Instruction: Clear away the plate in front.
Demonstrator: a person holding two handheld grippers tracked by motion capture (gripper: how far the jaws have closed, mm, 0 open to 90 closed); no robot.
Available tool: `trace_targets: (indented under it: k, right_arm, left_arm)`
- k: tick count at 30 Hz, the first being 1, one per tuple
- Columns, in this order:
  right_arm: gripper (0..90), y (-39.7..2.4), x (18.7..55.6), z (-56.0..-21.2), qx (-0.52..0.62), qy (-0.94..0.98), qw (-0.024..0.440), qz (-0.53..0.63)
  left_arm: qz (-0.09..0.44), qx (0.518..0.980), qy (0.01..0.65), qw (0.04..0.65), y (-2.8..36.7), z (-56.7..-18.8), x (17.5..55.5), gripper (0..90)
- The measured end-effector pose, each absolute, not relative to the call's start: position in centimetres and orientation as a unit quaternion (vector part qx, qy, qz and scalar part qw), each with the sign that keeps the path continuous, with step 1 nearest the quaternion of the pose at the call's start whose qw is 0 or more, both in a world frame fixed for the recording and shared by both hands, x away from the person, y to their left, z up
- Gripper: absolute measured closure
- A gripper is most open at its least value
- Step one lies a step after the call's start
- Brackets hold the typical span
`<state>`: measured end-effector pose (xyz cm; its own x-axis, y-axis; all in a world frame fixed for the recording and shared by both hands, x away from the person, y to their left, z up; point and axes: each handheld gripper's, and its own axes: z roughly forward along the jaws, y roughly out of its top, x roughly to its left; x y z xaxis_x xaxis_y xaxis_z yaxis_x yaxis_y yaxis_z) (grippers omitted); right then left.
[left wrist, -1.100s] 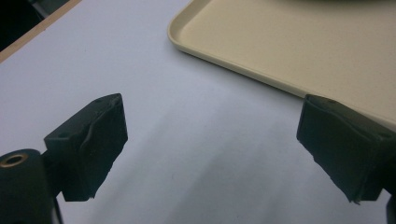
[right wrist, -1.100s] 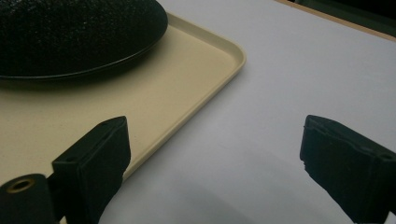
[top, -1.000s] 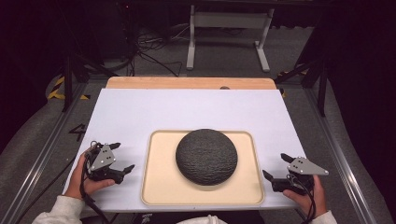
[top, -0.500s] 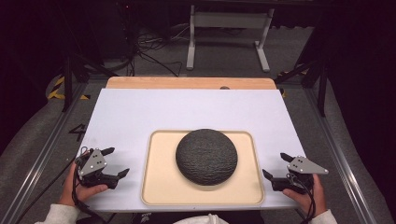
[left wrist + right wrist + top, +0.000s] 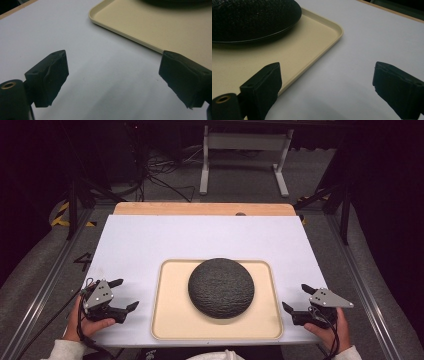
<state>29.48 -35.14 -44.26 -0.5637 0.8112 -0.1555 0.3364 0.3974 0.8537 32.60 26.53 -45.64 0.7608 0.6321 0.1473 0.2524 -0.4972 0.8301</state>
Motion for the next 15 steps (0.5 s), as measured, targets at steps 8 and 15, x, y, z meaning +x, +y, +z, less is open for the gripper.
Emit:
trace_targets:
  k: [8, 15]
  right_arm:
    - [9.0, -34.74, 29.3, -44.12, 0.362, 0.787, 0.292, 0.406]
    - [9.0, -34.82, 29.31, -44.15, 0.364, 0.786, 0.29, 0.408]
  left_arm:
    - [0.225, 0.836, 0.263, 0.426, 26.58, -45.69, 32.26, 9.6]
    - [0.222, 0.839, 0.263, 0.421, 26.42, -45.81, 32.48, 9.6]
